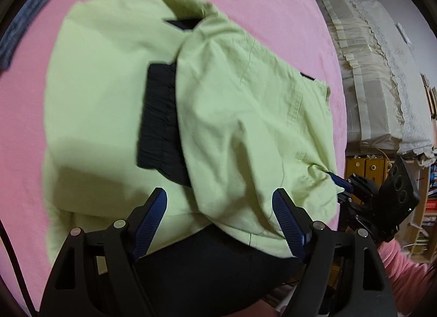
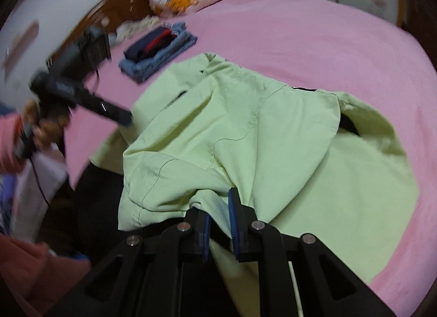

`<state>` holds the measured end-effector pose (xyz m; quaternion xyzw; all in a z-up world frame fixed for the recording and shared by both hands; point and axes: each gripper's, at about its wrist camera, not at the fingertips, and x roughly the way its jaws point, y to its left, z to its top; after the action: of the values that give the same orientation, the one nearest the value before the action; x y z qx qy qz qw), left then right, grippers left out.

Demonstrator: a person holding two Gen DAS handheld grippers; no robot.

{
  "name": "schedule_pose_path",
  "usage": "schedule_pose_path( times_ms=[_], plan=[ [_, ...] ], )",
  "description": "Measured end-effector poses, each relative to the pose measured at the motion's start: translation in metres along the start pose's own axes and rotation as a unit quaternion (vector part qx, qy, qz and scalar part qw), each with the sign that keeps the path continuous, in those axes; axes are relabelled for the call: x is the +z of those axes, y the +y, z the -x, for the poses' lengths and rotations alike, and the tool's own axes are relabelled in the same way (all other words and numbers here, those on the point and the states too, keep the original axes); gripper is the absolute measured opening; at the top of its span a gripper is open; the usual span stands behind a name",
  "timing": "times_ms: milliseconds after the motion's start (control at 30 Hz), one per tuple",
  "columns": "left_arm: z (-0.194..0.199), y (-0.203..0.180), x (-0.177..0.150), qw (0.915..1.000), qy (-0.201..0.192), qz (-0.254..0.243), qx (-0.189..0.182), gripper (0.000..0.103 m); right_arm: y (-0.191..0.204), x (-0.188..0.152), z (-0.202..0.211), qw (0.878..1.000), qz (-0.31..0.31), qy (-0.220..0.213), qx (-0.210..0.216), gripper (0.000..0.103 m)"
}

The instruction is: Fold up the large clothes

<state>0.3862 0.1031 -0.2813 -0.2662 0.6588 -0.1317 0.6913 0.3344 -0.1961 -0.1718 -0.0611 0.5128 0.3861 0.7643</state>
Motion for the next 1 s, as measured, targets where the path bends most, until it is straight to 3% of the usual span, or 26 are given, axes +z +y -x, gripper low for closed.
schedule_pose_path(
  times_ms=[167,233,300,333,367,433,500,833,933,1000],
  plan=[
    [-0.031,0.0,-0.001,0.9977,0.044,0.037,-0.035,0.075,-0.003,-0.004,0.008,0.998,-0.054,-0.03,-0.011,0.012],
    [-0.043,0.003,-0.001,0.9949,0.052,0.068,-0.054,0.062,-0.003,-0.006,0.007,0.997,-0.057,-0.043,-0.013,0.009],
    [-0.053,0.009,0.0,0.9893,0.048,0.11,-0.083,0.019,0.002,-0.007,0.004,0.998,-0.039,-0.042,-0.025,0.006],
    [-0.057,0.011,0.0,0.9858,0.046,0.128,-0.099,0.007,0.007,-0.007,-0.001,0.999,-0.023,-0.036,-0.029,0.006],
    [-0.061,0.013,0.0,0.9818,0.042,0.147,-0.113,0.005,0.01,-0.008,-0.003,0.999,-0.013,-0.035,-0.035,0.006],
    [-0.068,0.014,0.001,0.977,0.037,0.165,-0.13,0.005,0.02,-0.009,-0.01,0.997,0.021,-0.038,-0.07,0.01],
    [-0.07,0.011,0.002,0.9752,0.031,0.168,-0.141,0.005,0.021,-0.008,-0.018,0.996,0.032,-0.017,-0.076,0.01],
    [-0.058,-0.001,0.019,0.9715,-0.009,0.174,-0.161,0.004,0.0,-0.012,-0.011,0.998,-0.035,-0.036,-0.026,0.015],
    [-0.048,0.004,0.033,0.9643,-0.033,0.18,-0.191,0.004,0.001,-0.012,-0.014,0.998,-0.047,-0.026,-0.014,0.016],
    [-0.044,0.0,0.043,0.9649,-0.043,0.174,-0.192,0.003,0.006,-0.014,-0.016,0.999,-0.033,-0.015,-0.017,0.016]
  ],
)
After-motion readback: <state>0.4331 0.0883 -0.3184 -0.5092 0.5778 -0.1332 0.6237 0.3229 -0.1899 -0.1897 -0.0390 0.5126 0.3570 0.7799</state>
